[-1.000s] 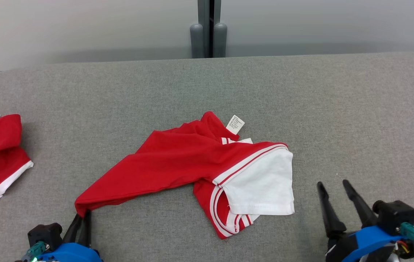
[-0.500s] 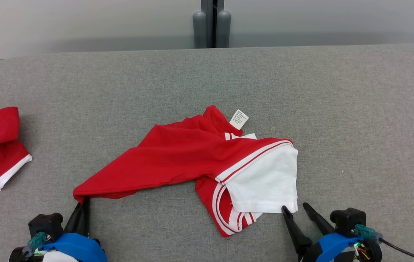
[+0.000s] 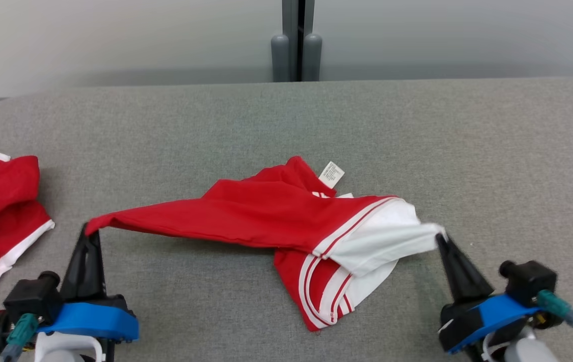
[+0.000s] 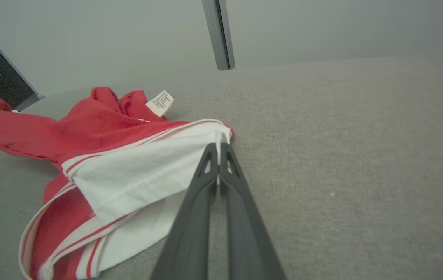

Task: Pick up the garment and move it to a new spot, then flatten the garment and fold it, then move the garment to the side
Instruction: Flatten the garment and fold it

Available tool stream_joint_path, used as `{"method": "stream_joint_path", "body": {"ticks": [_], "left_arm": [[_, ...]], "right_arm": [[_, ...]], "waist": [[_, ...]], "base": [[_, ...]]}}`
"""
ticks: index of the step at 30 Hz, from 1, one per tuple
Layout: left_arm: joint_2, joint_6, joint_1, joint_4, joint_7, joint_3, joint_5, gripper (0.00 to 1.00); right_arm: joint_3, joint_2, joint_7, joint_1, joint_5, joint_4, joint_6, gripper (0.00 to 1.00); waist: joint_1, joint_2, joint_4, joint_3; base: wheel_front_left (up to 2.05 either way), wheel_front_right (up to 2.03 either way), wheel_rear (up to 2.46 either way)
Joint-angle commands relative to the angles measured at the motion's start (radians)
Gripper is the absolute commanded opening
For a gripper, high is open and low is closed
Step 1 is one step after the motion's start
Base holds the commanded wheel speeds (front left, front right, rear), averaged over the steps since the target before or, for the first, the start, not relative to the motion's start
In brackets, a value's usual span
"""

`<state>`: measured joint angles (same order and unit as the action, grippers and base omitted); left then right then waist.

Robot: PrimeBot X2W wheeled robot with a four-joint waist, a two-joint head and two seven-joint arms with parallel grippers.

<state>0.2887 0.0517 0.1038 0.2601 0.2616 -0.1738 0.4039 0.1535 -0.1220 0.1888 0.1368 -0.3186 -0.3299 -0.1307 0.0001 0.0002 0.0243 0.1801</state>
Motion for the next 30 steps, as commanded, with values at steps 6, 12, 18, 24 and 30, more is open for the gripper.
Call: {"method": "stream_joint_path", "body": {"ticks": [6, 12, 18, 24, 30], "left_arm": [[0.028, 0.061, -0.019, -0.228, 0.004, 0.039, -0.063, 0.0], [0.073, 0.081, 0.059, -0.431, -0.044, 0.043, -0.108, 0.0], [0.121, 0.077, 0.201, -0.605, -0.121, 0.048, -0.145, 0.0], [0.141, 0.044, 0.358, -0.661, -0.2, 0.026, -0.134, 0.0], [0.094, -0.004, 0.538, -0.509, -0.224, -0.003, -0.057, 0.0]], "right_arm": [[-0.1, -0.069, 0.013, 0.05, 0.054, 0.218, 0.0, 0.0], [-0.253, -0.117, -0.041, 0.136, 0.112, 0.473, 0.0, 0.0], [-0.364, -0.167, -0.128, 0.27, 0.111, 0.632, 0.0, 0.0], [-0.385, -0.234, -0.182, 0.422, 0.062, 0.606, 0.0, 0.0], [-0.311, -0.291, -0.188, 0.61, 0.035, 0.436, 0.0, 0.0]], "waist": [[-0.0001, -0.0002, -0.029, -0.042], [-0.0001, -0.0002, -0.047, -0.081], [-0.0001, -0.0002, -0.058, -0.112], [-0.0001, -0.0002, -0.065, -0.099], [-0.0001, -0.0002, -0.067, -0.021]], "base": [[0.0, 0.0, 0.0], [0.0, 0.0, 0.0], [0.0, 0.0, 0.0], [0.0, 0.0, 0.0], [0.0, 0.0, 0.0]]}}
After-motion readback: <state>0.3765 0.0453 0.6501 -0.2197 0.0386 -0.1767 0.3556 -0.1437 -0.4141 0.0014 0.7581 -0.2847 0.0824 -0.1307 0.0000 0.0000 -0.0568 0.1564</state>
